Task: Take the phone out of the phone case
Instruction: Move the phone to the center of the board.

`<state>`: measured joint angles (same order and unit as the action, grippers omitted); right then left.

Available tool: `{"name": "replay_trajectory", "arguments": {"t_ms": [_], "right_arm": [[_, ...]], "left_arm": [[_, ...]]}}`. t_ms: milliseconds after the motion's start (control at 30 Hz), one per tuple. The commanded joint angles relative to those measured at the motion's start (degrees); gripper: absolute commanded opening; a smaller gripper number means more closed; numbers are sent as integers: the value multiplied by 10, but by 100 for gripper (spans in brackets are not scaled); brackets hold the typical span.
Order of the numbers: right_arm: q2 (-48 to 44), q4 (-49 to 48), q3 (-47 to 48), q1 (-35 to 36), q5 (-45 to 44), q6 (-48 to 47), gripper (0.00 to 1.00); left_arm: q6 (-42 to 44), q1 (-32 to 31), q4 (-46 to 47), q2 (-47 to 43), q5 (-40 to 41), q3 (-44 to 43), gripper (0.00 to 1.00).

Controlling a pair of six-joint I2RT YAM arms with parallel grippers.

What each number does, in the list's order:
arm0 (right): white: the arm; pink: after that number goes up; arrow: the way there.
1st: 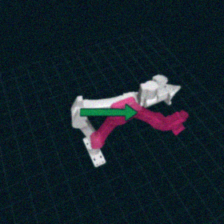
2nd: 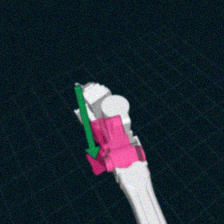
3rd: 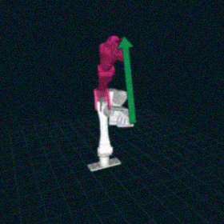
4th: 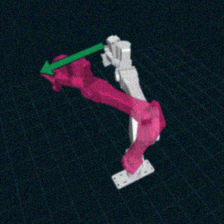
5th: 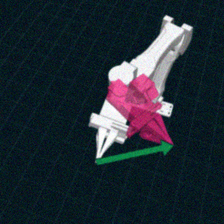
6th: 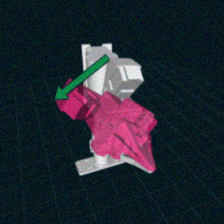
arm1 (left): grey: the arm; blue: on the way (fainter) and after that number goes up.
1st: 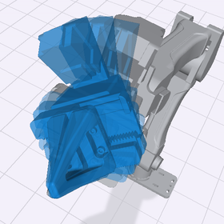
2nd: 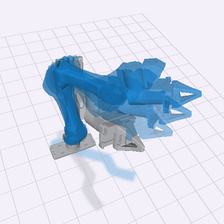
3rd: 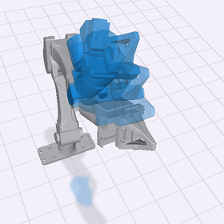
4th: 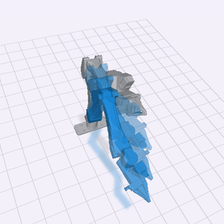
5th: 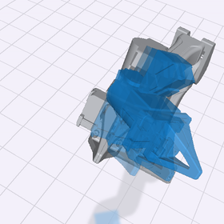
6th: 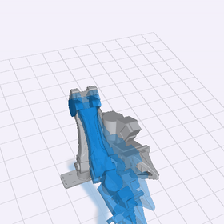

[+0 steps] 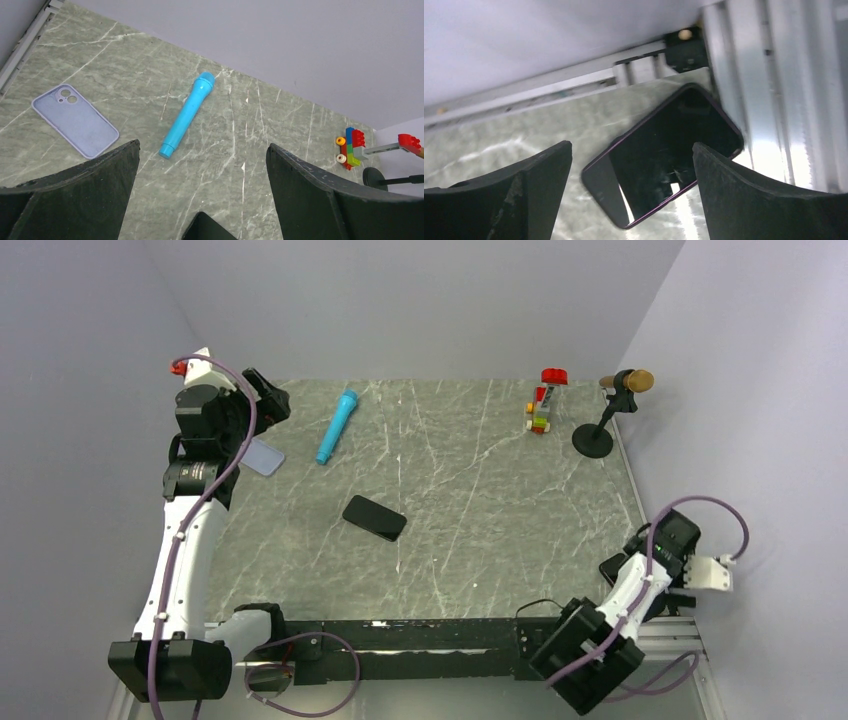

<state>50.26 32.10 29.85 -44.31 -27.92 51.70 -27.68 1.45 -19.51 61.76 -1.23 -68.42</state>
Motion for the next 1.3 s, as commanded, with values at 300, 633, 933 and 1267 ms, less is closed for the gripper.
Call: {"name": "replay_trajectory", "arguments": {"t_ms": [300,633,933,1267], "right_arm": [[11,-120,-66,-209,141,-68,99],[17,-158,-80,-221,182,-86,99],[24,-106,-60,-222,100,-62,100],[28,-126,-71,-222,130,-76,100]], "left_arm": [[8,-11,27,-3,-9,4,99],[7,-11,28,-5,-14,4,99],[5,-11,30,-3,-20,6,99],[6,-11,30,-5,-20,6,99]]}}
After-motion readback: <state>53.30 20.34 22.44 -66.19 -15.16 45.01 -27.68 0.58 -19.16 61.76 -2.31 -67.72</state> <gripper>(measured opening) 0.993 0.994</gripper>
